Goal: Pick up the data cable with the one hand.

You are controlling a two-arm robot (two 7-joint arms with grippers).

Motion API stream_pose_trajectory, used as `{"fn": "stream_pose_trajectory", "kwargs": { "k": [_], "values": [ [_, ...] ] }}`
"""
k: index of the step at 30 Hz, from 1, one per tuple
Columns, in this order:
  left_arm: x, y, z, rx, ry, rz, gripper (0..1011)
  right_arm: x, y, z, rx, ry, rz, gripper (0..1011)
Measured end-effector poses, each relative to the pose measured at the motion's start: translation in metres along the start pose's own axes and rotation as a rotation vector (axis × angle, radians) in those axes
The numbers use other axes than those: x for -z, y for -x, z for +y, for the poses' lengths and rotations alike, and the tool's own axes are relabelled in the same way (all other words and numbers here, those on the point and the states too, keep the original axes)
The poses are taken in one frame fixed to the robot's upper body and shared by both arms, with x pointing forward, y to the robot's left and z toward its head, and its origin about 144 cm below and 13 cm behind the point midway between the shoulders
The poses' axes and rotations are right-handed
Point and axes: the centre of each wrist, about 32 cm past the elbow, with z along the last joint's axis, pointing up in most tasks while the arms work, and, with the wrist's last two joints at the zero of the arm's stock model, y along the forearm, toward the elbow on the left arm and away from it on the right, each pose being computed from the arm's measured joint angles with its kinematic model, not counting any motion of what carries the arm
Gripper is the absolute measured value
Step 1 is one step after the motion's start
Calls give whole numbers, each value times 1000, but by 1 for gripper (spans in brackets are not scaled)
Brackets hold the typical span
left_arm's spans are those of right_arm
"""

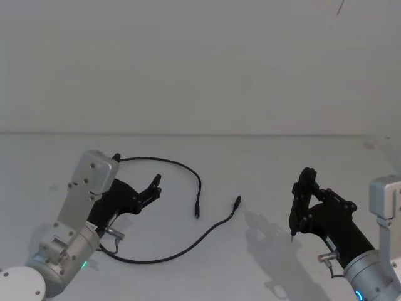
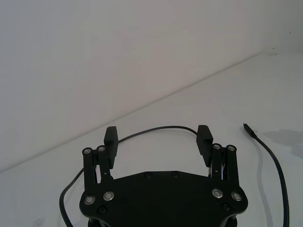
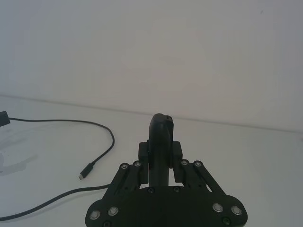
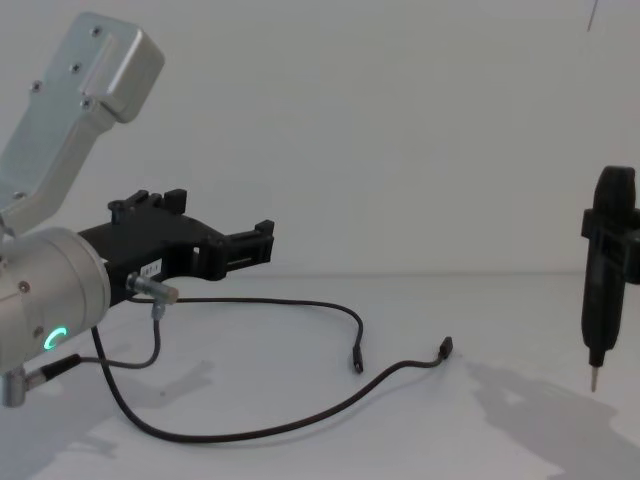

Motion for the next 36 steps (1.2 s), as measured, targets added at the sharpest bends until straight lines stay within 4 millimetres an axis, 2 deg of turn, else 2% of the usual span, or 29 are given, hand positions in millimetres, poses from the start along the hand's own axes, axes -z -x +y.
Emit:
{"fn": "stream_pose_trajectory", "kwargs": {
  "k": [36],
  "values": [
    [0, 0, 0, 0, 0, 0, 1001, 0, 0, 0, 0, 0, 0, 279]
  ]
}}
